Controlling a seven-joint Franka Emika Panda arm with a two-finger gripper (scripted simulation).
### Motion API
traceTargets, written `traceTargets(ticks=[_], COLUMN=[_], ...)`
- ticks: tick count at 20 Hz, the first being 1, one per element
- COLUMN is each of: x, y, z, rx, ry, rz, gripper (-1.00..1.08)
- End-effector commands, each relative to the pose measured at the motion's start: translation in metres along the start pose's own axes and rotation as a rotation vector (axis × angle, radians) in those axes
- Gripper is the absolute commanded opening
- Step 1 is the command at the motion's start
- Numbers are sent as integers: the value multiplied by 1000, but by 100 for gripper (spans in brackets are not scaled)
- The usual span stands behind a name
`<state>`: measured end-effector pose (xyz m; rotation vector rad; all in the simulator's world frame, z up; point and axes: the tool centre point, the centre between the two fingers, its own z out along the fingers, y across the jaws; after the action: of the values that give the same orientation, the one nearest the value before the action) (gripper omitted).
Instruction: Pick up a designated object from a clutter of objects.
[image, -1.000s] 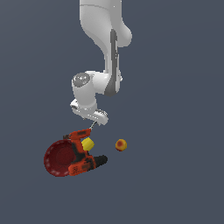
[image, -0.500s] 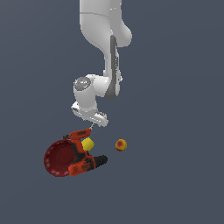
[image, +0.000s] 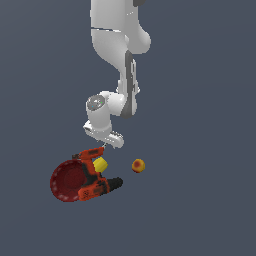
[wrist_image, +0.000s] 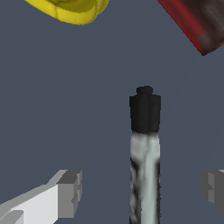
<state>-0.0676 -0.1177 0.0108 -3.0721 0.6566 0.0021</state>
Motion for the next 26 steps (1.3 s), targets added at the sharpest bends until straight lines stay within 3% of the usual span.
traceTargets(ticks=[1, 15, 26], x=[0, 2, 20], y=[0, -1, -13], z=[1, -3, -51], rx=[0, 0, 0], ry=[1, 1, 1], rz=[0, 0, 1], gripper=[-100, -100, -100])
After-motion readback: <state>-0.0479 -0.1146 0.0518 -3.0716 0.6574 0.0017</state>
